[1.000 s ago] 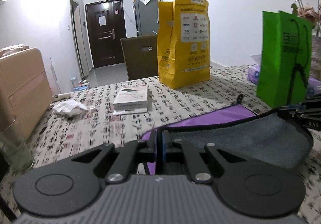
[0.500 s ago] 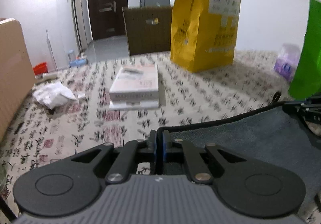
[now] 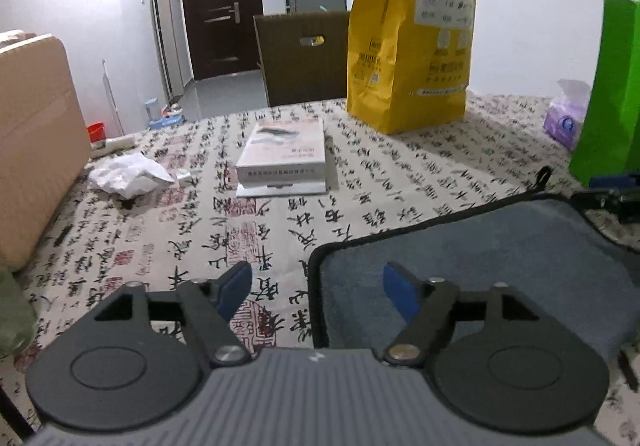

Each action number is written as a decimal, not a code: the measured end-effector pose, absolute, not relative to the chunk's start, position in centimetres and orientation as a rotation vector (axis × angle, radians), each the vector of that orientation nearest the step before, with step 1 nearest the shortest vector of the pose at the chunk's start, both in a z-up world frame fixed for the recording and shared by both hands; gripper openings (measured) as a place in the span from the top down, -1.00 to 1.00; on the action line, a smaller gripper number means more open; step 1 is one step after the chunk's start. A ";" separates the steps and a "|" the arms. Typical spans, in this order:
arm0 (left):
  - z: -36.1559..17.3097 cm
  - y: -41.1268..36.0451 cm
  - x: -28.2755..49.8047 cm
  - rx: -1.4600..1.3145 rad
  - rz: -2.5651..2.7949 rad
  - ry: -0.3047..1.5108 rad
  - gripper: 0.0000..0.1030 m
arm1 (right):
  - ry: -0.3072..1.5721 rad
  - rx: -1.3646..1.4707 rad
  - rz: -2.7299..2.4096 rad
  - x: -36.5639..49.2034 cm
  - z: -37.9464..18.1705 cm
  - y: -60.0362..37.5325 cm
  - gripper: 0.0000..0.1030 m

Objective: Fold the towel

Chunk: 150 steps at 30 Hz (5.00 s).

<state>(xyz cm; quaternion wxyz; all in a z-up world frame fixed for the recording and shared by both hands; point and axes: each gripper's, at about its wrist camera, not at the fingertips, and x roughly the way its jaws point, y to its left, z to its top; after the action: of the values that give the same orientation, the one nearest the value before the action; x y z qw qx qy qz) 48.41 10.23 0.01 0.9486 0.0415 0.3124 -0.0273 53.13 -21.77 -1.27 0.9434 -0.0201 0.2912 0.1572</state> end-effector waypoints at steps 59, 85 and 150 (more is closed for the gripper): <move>4.4 6.0 20.0 -0.053 -0.015 0.400 -1.00 | 0.411 -0.006 0.372 24.2 2.3 -23.4 -1.00; 1.6 3.0 9.1 -0.004 0.008 0.389 -1.00 | 0.386 0.016 0.379 13.2 0.7 -23.2 -1.00; -0.4 0.1 0.7 0.056 -0.002 0.290 -1.00 | 0.327 -0.037 0.444 3.0 -1.1 -22.3 -1.00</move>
<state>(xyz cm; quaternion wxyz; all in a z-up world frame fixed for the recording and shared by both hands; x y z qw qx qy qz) 0.71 0.13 -0.38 0.9891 0.0278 0.1443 -0.0011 2.95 -22.26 -1.14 0.9621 -0.0182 0.1612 0.2192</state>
